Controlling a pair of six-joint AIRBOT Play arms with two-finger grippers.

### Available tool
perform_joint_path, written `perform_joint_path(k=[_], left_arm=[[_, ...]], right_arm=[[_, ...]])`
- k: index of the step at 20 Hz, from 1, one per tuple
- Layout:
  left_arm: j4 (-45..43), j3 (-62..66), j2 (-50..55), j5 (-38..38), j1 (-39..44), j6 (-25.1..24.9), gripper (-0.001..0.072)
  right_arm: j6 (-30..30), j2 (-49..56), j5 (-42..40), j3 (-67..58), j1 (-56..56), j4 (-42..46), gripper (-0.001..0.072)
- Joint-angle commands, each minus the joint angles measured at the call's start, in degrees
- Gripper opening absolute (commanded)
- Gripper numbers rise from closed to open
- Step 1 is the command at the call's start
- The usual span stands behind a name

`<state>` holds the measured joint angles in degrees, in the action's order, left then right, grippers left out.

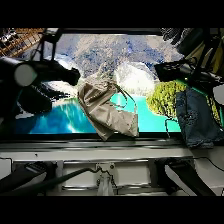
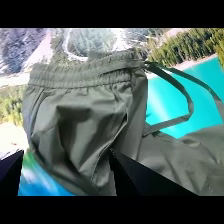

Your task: Fold the clothes and pants, and hang the long-sleeved shirts on hangers.

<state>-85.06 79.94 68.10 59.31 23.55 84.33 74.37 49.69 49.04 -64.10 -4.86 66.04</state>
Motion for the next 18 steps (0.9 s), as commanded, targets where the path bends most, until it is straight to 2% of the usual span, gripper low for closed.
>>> perform_joint_path(k=[1,5,8,10,18], left_arm=[[5.31,6.51,11.1,-1.64,0.04,-5.77,0.0593],[12.24,18.4,26.32,-1.46,0.13,-8.59,0.0593],[14.01,22.51,34.05,-1.53,1.01,-8.76,0.0593],[14.01,22.62,37.33,-1.73,1.66,-8.74,0.0632],[16.15,22.71,42.1,-6.16,4.63,-8.76,0.0632]], right_arm=[[3.72,2.95,3.26,1.27,0.02,0.74,0.0573],[7.02,5.99,3.89,7.65,0.07,0.66,0.0573],[8.22,5.88,3.54,12.83,0.07,0.57,0.0573],[8.76,5.68,3.89,15.28,0.04,-0.17,0.0573],[8.52,5.66,5.84,18.86,-0.2,-6.05,0.0573]])
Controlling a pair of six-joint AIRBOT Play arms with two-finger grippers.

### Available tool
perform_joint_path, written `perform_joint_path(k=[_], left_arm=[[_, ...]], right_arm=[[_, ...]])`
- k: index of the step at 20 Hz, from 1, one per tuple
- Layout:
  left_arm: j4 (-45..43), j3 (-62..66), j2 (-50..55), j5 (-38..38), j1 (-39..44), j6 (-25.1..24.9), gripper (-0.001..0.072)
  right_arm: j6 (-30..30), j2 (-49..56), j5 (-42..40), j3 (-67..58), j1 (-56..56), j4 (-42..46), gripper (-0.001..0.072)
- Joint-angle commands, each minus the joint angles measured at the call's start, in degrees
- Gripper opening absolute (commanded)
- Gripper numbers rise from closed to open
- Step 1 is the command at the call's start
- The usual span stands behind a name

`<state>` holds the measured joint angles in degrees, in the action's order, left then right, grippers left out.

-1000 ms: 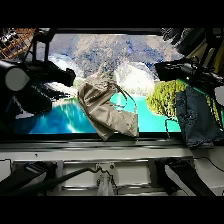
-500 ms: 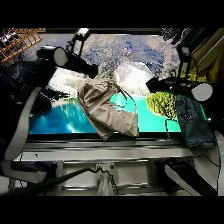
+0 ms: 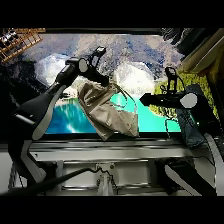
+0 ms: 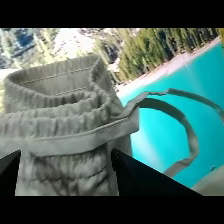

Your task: Fold the clothes and pants, and hang the long-sleeved shirts on hangers.

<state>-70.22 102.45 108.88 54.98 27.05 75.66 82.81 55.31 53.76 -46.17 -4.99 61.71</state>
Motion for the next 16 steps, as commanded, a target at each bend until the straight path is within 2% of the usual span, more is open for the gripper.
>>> perform_joint_path(k=[1,3,4,5,6,13,16], left_arm=[[1.29,0.2,1.51,-2.21,1.66,-0.09,0.0631],[1.22,0.2,2.23,-3.67,2.4,-0.07,0.0611],[1.27,0.2,2.69,-4.55,2.43,-0.04,0.0456],[1.27,0.2,2.99,-4.87,2.4,-0.04,0.0189],[1.29,0.2,3.02,-4.59,2.1,-0.04,0.0016],[1.27,0.26,-5.73,-1.77,-1.22,0.13,0.0013],[1.29,0.26,-11.54,-1.62,-1.44,0.09,0.0013]], right_arm=[[0.09,0.04,1.29,1.09,-0.07,-1.77,0.0573],[0.09,0.04,2.01,1.14,-0.07,-2.08,0.0573],[0.09,0.04,2.64,1.14,-0.07,-2.36,0.0573],[0.09,0.04,3.65,1.14,-0.07,-2.71,0.0573],[0.09,0.04,4.79,1.2,-0.07,-2.75,0.0573],[0.31,0.04,6.64,12.57,-0.04,-3.04,0.0574],[-1.64,0.04,2.51,16.96,-0.04,-4.68,0.0575]])
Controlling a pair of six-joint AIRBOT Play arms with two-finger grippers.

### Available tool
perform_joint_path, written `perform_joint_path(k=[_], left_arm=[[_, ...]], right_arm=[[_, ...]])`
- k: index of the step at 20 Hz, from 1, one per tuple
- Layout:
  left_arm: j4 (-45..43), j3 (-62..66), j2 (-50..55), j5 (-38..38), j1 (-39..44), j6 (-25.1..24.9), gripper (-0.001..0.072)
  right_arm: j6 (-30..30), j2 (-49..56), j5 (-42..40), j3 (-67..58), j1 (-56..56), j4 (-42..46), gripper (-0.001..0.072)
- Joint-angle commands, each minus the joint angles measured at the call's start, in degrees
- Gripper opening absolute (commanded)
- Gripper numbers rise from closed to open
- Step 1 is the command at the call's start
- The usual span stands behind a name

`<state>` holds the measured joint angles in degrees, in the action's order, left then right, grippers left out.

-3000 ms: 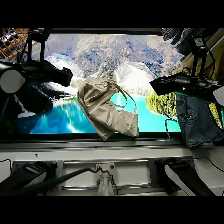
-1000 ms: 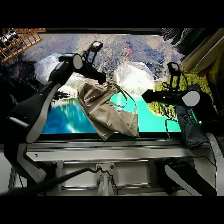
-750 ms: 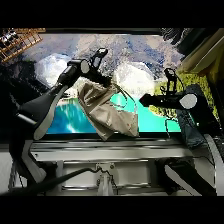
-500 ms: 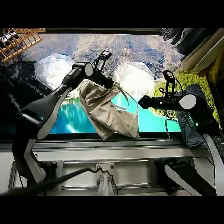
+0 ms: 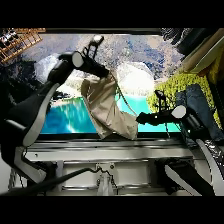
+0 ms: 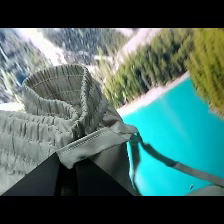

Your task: Fold the clothes and pants, and hang the long-sleeved shirts on hangers.

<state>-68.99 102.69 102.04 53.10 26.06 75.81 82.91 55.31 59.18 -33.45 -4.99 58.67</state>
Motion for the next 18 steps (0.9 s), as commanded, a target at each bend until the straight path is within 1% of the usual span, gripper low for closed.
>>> perform_joint_path(k=[1,2,3,4,7,10,13,16,18], left_arm=[[0.09,0.02,-6.12,0.26,-0.31,-0.07,0.0013],[0.07,0.02,-7.13,0.28,-0.02,-0.07,0.0013],[0.07,0.02,-7.91,0.26,0.31,-0.07,0.0013],[0.07,0.02,-8.31,0.31,0.42,-0.07,0.0013],[0.07,0.02,-8.68,1.14,0.63,-0.04,0.0013],[0.07,0.02,-8.68,1.81,0.63,-0.07,0.0013],[0.07,0.02,-8.68,1.77,0.63,-0.24,0.0013],[0.09,0.02,-8.68,1.75,0.63,-0.24,0.0013],[0.13,0.02,-8.7,1.75,0.63,-0.22,0.0013]], right_arm=[[-2.99,0.07,-4.66,4.9,-0.04,-2.86,0.0579],[-5.05,0.15,-5.38,5.2,-0.04,-5.05,0.0601],[-6.19,0.26,-5.35,5.38,-0.04,-6.64,0.0645],[-5.81,0.26,-5.2,5.66,-0.04,-6.51,0.0679],[-2.4,0.15,-1.38,7.3,-0.04,-7.08,0.0675],[-0.94,-0.22,1.68,10.93,-0.04,-9.51,0.0666],[-1.9,-0.98,-0.83,14.86,-0.04,-16.09,0.0656],[-5.31,-0.85,-5.75,16.11,-0.07,-25.09,0.0647],[-6.84,0.94,-8.09,16.06,-0.07,-28.76,0.0646]])
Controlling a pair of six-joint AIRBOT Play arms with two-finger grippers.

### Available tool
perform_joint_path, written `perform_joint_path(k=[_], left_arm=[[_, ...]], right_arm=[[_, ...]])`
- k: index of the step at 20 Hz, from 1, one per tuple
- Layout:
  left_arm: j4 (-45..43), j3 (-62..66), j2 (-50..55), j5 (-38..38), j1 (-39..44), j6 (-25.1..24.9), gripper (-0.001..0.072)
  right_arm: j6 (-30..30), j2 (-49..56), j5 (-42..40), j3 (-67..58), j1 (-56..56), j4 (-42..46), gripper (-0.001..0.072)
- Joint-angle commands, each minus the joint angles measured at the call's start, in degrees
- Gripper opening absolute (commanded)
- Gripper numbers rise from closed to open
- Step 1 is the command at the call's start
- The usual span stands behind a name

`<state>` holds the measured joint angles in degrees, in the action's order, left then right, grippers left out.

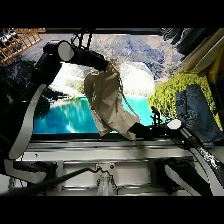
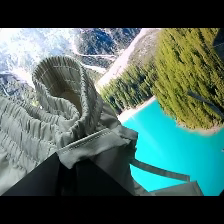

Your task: Fold the clothes and pants, and hang the long-sleeved shirts on hangers.

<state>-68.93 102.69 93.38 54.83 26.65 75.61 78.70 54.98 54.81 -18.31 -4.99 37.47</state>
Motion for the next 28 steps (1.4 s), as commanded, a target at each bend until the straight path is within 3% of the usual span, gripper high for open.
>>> perform_joint_path(k=[1,3,4,5,7,9,13,18,21,28], left_arm=[[0.07,0.02,-0.04,0.04,0.04,-0.02,0.0013],[0.07,0.02,-0.13,0.04,0.04,-0.02,0.0013],[0.09,0.02,-0.28,0.04,0.04,0.0,0.0013],[0.26,0.02,-0.57,0.02,0.04,0.0,0.0013],[0.22,0.02,-1.68,-0.2,0.02,-0.02,0.0013],[-0.11,0.02,-4.07,-0.87,-0.02,-0.02,0.0012],[-6.36,0.02,-12.83,-3.3,-0.22,0.92,0.0011],[-13.6,0.02,-26.23,-5.11,-0.04,10.27,0.001],[-13.99,0.02,-32.7,-5.16,1.84,12.83,0.001],[-27.15,-0.04,-42.66,-1.66,14.69,26.47,0.0008]], right_arm=[[-3.48,2.84,-4.11,0.92,-0.07,-8.46,0.0646],[-6.6,5.9,-4.55,0.92,-0.07,-11.13,0.0631],[-9.09,6.6,-5.03,0.92,-0.07,-13.86,0.0545],[-11.69,6.88,-5.53,0.92,-0.04,-17.22,0.0429],[-18.62,6.34,-4.87,0.55,-0.04,-25.27,0.001],[-22.73,4.37,-0.94,-2.16,0.04,-28.7,0.0013],[-22.64,-6.84,3.3,-13.84,3.45,-26.97,0.0014],[-19.41,-18.62,-1.92,-34.36,13.11,-21.88,0.0013],[-18.14,-19.98,-2.16,-47.32,17.05,-19.12,0.0013],[-15.87,-19.69,-8.7,-66.05,17.68,-10.62,0.0013]])
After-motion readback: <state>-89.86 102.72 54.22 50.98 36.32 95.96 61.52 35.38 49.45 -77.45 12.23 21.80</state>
